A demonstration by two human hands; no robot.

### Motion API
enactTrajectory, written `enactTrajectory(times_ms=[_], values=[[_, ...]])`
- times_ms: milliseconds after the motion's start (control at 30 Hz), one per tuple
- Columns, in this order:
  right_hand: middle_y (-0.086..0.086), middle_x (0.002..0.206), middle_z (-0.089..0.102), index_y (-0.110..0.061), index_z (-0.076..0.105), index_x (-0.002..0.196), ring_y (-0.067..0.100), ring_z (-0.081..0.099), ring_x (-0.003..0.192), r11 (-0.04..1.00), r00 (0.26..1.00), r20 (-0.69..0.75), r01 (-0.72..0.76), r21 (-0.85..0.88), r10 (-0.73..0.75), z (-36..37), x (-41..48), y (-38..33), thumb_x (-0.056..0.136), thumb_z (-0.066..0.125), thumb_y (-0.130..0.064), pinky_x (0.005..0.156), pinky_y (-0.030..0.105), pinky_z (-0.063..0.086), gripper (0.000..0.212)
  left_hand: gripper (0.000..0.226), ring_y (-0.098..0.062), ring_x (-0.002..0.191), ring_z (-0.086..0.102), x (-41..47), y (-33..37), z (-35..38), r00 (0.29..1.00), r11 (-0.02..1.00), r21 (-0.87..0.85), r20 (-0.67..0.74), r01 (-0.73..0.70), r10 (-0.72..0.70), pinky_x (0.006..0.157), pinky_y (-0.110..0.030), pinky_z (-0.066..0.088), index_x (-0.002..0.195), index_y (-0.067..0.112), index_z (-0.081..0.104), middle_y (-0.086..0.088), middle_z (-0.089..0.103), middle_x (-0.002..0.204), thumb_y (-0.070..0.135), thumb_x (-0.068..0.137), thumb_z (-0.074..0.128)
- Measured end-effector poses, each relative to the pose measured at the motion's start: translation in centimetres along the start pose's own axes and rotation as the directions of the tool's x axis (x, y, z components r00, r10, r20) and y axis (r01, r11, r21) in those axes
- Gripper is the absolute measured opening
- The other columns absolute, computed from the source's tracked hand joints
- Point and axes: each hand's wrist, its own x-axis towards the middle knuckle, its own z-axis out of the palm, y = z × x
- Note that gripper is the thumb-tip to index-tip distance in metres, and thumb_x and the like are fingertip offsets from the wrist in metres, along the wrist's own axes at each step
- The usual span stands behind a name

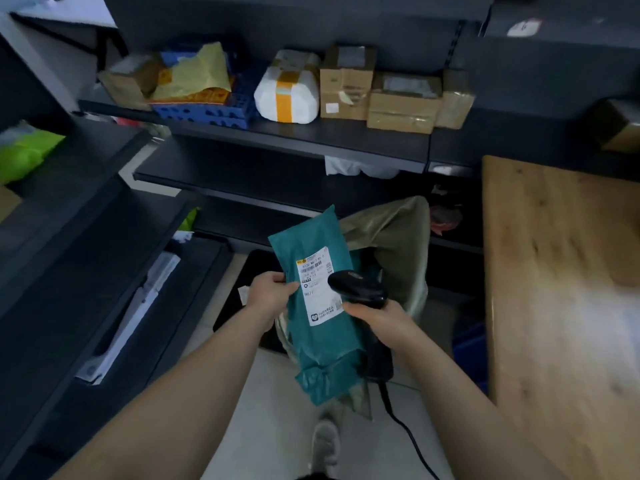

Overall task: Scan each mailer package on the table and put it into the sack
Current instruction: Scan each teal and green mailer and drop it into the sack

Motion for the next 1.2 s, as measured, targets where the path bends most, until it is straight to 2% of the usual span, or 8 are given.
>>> enactTrajectory(times_ms=[67, 300, 400, 533, 667, 833, 967, 1200], values=[[0.008, 0.098, 0.075, -0.011, 0.072, 0.107, 0.025, 0.071, 0.091, 0.995, 0.996, -0.063, -0.057, 0.081, 0.063, -0.1, 2.9, 0.2, 0.081, 0.079, -0.022, 0.086, 0.037, 0.057, 0.029, 0.011, -0.029, 0.096, 0.068, 2.9, 0.0, 1.0, 0.999, 0.999, 0.032, 0.05, 0.013, -0.015, 0.091, -0.048, 0.054, 0.084, 0.02, 0.066, -0.01, 0.071, 0.103, 0.009, 0.085, 0.068], [0.017, 0.103, 0.074, -0.006, 0.067, 0.114, 0.033, 0.071, 0.095, 0.895, 0.956, -0.088, -0.227, 0.383, 0.28, 0.4, 10.4, 2.6, 0.086, 0.074, -0.024, 0.079, 0.041, 0.058, 0.034, 0.042, -0.02, 0.109, 0.058, 10.8, -1.1, 2.7, 0.978, 0.972, 0.234, 0.209, -0.037, -0.013, 0.095, -0.026, 0.044, 0.131, 0.002, 0.053, -0.011, 0.06, 0.128, 0.006, 0.09, 0.061], [0.017, 0.101, 0.075, -0.004, 0.066, 0.114, 0.034, 0.072, 0.093, 0.877, 0.942, -0.145, -0.215, 0.43, 0.302, 0.6, 12.9, 3.9, 0.085, 0.075, -0.024, 0.085, 0.046, 0.058, 0.036, 0.043, -0.024, 0.123, 0.05, 14.6, -2.9, 2.4, 0.98, 0.886, 0.453, 0.201, -0.1, 0.008, 0.104, -0.029, 0.04, 0.132, 0.016, 0.056, -0.009, 0.047, 0.142, 0.025, 0.091, 0.063], [0.016, 0.102, 0.074, -0.006, 0.066, 0.112, 0.033, 0.071, 0.094, 0.859, 0.914, -0.213, -0.216, 0.464, 0.345, 0.9, 16.1, 5.9, 0.085, 0.075, -0.025, 0.085, 0.045, 0.057, 0.035, 0.043, -0.033, 0.138, 0.029, 18.5, -5.0, 2.5, 0.979, 0.793, 0.608, 0.178, -0.028, -0.102, 0.112, -0.037, 0.033, 0.131, 0.031, 0.056, -0.015, 0.022, 0.155, 0.041, 0.089, 0.061], [0.014, 0.105, 0.073, -0.009, 0.066, 0.117, 0.033, 0.07, 0.097, 0.853, 0.88, -0.268, -0.238, 0.465, 0.392, 1.3, 19.0, 7.9, 0.08, 0.078, -0.03, 0.092, 0.051, 0.055, 0.044, 0.042, -0.026, 0.123, 0.053, 20.1, -6.3, 3.1, 0.938, 0.952, 0.294, 0.296, 0.092, -0.181, 0.104, -0.029, 0.039, 0.134, 0.01, 0.054, -0.006, 0.053, 0.136, 0.022, 0.094, 0.061], [0.014, 0.11, 0.071, -0.007, 0.064, 0.119, 0.032, 0.068, 0.101, 0.842, 0.857, -0.325, -0.203, 0.5, 0.4, 1.0, 21.6, 8.3, 0.082, 0.077, -0.031, 0.094, 0.049, 0.054, 0.046, 0.01, -0.02, 0.099, 0.066, 19.2, -4.9, 2.6, 0.951, 0.988, -0.026, 0.276, 0.154, -0.141, 0.095, -0.038, 0.052, 0.093, 0.018, 0.071, -0.004, 0.072, 0.105, 0.012, 0.09, 0.065], [0.017, 0.111, 0.071, -0.003, 0.065, 0.12, 0.033, 0.069, 0.1, 0.844, 0.861, -0.347, -0.157, 0.513, 0.371, 1.3, 23.6, 8.0, 0.083, 0.077, -0.026, 0.092, 0.05, 0.055, 0.046, 0.017, -0.017, 0.09, 0.065, 18.8, -4.2, 0.8, 0.962, 0.989, -0.085, 0.257, 0.119, -0.093, 0.086, -0.035, 0.054, 0.09, 0.014, 0.07, -0.005, 0.07, 0.1, 0.0, 0.09, 0.061], [0.013, 0.125, 0.065, 0.001, 0.056, 0.13, 0.03, 0.064, 0.108, 0.941, 0.823, -0.486, -0.16, 0.298, 0.294, 2.5, 22.5, 9.0, 0.082, 0.079, -0.025, 0.095, 0.042, 0.053, 0.06, 0.016, -0.02, 0.1, 0.065, 18.8, -4.7, 0.5, 0.978, 0.999, -0.016, 0.205, 0.03, -0.026, 0.096, -0.043, 0.052, 0.092, 0.018, 0.072, -0.002, 0.07, 0.107, 0.005, 0.09, 0.064]])
